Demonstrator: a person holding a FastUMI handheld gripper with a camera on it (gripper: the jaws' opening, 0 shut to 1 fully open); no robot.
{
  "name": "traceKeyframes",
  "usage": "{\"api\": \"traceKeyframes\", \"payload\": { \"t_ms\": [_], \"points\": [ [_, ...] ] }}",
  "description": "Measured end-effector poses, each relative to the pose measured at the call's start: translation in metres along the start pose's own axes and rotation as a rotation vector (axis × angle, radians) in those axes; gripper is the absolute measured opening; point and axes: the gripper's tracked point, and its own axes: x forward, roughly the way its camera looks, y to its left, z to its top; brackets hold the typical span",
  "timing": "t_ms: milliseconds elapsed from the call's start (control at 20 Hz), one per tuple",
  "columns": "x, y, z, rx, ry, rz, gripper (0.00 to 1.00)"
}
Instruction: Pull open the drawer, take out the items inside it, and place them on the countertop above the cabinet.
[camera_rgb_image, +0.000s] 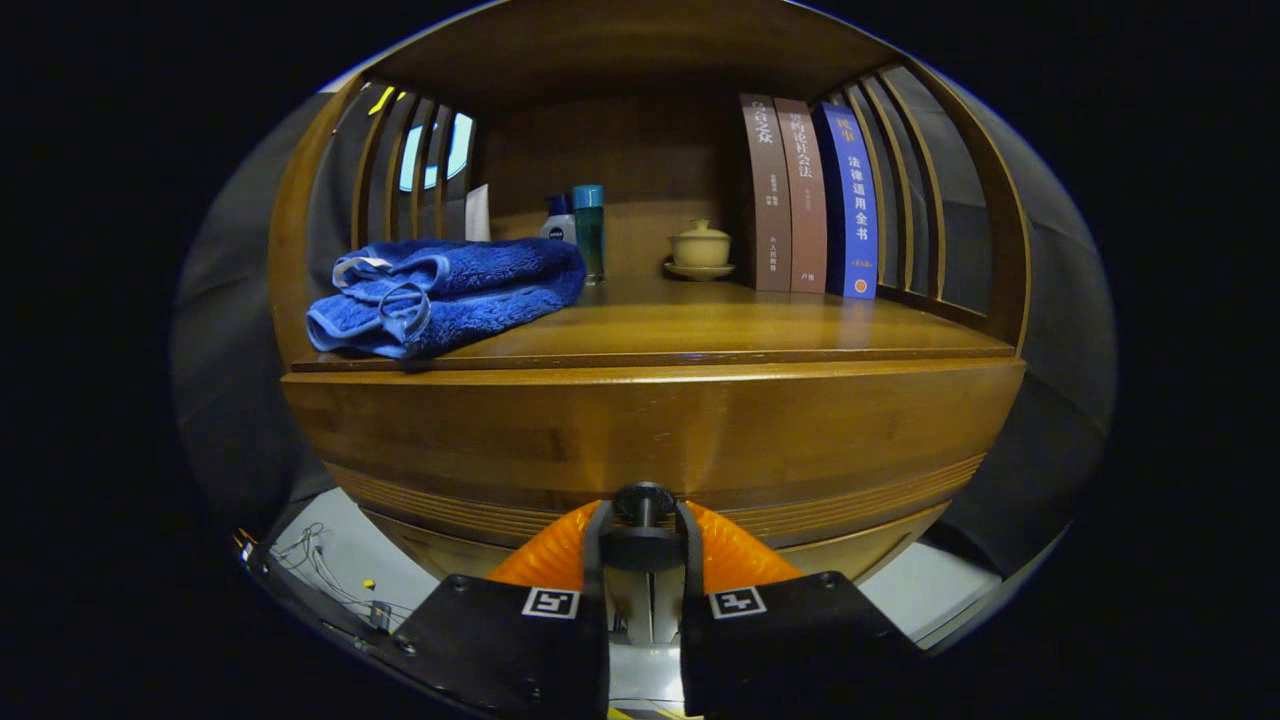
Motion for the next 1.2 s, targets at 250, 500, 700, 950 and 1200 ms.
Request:
{"api": "traceKeyframes", "payload": {
  "t_ms": [250,500,700,950,1200],
  "points": [
    [-0.006,0.003,-0.002,-0.059,0.015,-0.006,0.32],
    [-0.037,0.003,-0.014,-0.034,0.044,0.000,0.32],
    [-0.073,0.001,-0.026,-0.029,0.059,-0.002,0.32],
    [-0.119,0.001,-0.044,-0.025,0.089,0.003,0.32],
    [-0.156,-0.001,-0.059,-0.011,0.113,0.003,0.32]
  ]
}}
